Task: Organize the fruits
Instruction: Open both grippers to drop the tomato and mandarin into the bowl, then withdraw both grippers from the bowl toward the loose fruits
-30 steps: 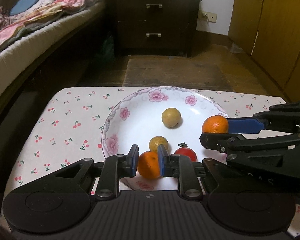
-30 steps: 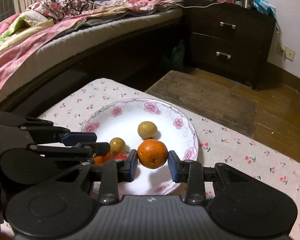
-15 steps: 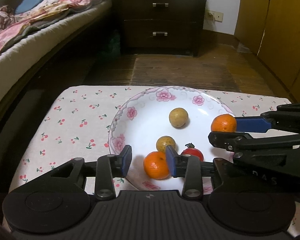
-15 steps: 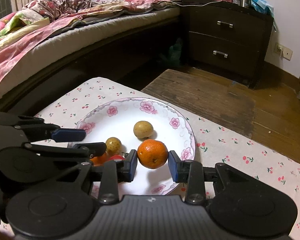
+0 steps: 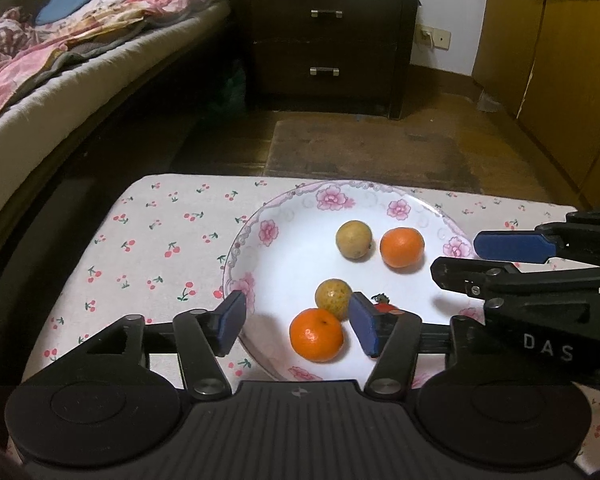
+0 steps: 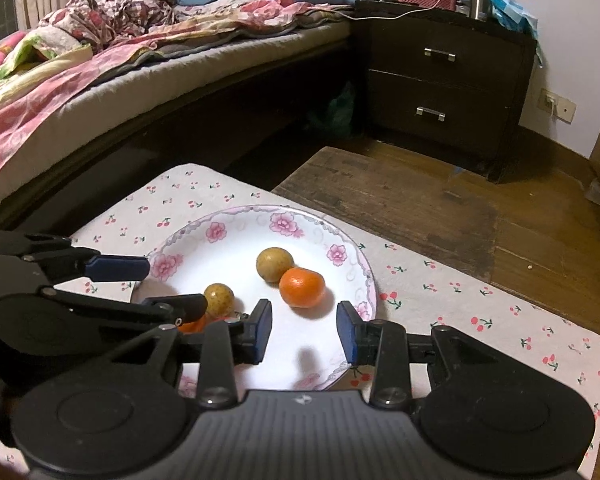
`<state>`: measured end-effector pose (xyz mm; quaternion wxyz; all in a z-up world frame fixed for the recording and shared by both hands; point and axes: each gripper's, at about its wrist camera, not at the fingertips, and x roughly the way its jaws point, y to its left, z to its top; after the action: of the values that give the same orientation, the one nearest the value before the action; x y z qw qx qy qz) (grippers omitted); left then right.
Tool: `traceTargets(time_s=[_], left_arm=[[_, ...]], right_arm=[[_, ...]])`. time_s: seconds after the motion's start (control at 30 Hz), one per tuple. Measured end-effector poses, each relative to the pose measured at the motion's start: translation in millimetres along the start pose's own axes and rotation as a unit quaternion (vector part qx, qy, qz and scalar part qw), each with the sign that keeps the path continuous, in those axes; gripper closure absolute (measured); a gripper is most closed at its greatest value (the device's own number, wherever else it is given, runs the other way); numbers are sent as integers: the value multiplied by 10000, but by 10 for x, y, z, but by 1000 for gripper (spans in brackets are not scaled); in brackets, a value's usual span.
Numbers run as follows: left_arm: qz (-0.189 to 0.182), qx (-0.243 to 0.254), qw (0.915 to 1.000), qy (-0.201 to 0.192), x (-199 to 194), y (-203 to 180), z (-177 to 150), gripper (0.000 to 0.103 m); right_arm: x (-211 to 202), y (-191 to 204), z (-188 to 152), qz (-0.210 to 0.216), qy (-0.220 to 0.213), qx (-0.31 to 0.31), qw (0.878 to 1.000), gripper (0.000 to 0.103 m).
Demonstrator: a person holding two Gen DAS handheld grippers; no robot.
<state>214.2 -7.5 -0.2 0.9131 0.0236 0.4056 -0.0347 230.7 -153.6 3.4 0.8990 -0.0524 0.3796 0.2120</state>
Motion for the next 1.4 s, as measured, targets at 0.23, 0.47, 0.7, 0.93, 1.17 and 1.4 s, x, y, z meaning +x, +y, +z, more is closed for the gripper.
traceTargets(time_s=[0.23,0.47,0.7,0.93,1.17,1.4], left_arm=[[-48,-34,9999,-101,-89,10,28,31],[-116,-225,9995,-204,-220,93,48,30],[-190,-225,9992,-271,-346,119,33,30],[-184,-265,9993,-211,-417,177,-42,30],[-235,-241,9994,-90,-481,237,-191,30],[-339,-325,9989,52,-675,317,-420,30]], right_arm=[[-135,-18,0,22,-137,104,9998,76],[-273,61,-11,123,-204,-2,9997,72],[-382,70,-59,160,-233,34,9996,72],[-408,137,-158,236,-156,-56,9996,72],[-422,128,-226,293,-77,-29,9995,72],[-457,275,-416,401,177,-212,9988,72]])
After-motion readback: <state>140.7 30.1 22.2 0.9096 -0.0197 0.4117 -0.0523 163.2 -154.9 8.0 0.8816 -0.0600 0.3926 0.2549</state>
